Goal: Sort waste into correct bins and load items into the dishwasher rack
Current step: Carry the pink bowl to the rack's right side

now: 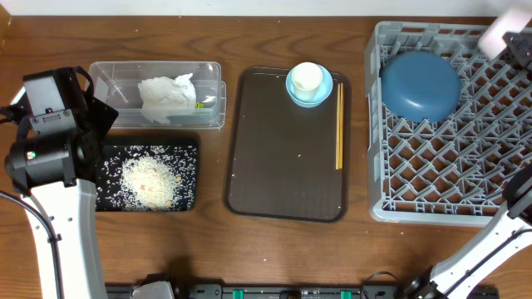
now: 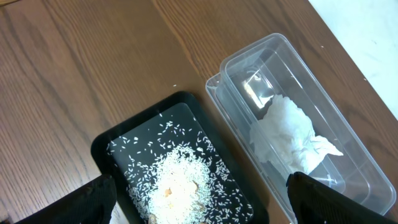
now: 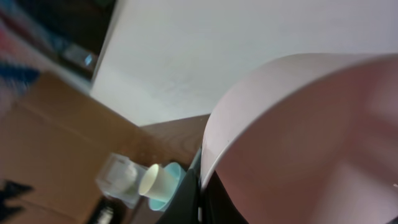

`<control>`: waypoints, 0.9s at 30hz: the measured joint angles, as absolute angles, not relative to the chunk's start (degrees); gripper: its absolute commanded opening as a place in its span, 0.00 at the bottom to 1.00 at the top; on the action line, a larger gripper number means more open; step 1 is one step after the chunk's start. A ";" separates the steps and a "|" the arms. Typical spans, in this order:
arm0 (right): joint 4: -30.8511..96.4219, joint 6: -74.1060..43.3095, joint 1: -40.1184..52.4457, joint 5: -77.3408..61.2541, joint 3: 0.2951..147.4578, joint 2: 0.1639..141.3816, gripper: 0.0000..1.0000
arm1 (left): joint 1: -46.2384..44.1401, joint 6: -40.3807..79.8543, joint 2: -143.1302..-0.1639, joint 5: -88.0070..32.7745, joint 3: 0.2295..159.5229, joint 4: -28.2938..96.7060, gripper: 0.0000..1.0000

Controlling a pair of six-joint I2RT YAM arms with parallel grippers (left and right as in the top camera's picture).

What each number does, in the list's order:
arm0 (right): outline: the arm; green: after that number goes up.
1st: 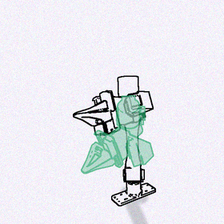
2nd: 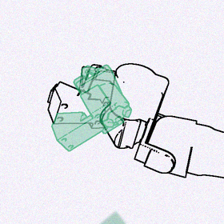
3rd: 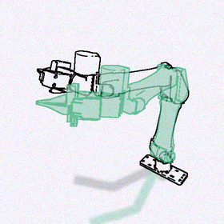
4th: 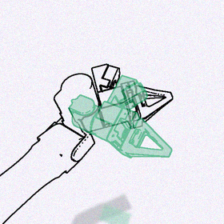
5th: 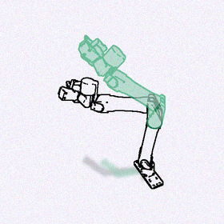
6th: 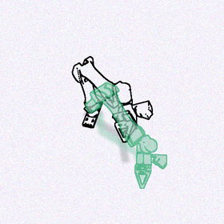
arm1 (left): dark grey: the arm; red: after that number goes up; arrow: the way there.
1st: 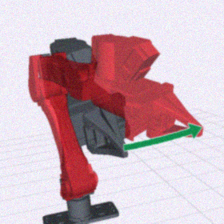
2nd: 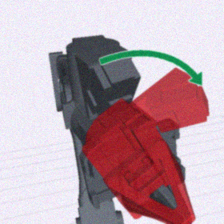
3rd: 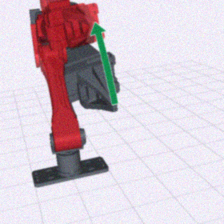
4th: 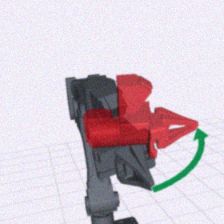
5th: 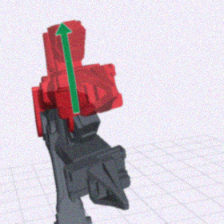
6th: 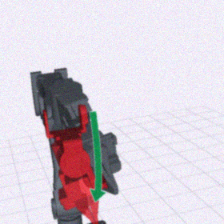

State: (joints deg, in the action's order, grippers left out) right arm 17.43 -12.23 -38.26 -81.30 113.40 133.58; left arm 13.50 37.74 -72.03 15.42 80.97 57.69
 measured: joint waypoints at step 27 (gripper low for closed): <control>31.24 -20.64 -44.47 -83.40 113.49 137.01 0.14 | 13.50 37.74 -72.03 15.42 80.97 57.69 0.90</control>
State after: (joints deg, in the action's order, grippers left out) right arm 31.24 -20.64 -44.47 -83.40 113.49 137.01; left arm 13.50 37.74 -72.03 15.42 80.97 57.69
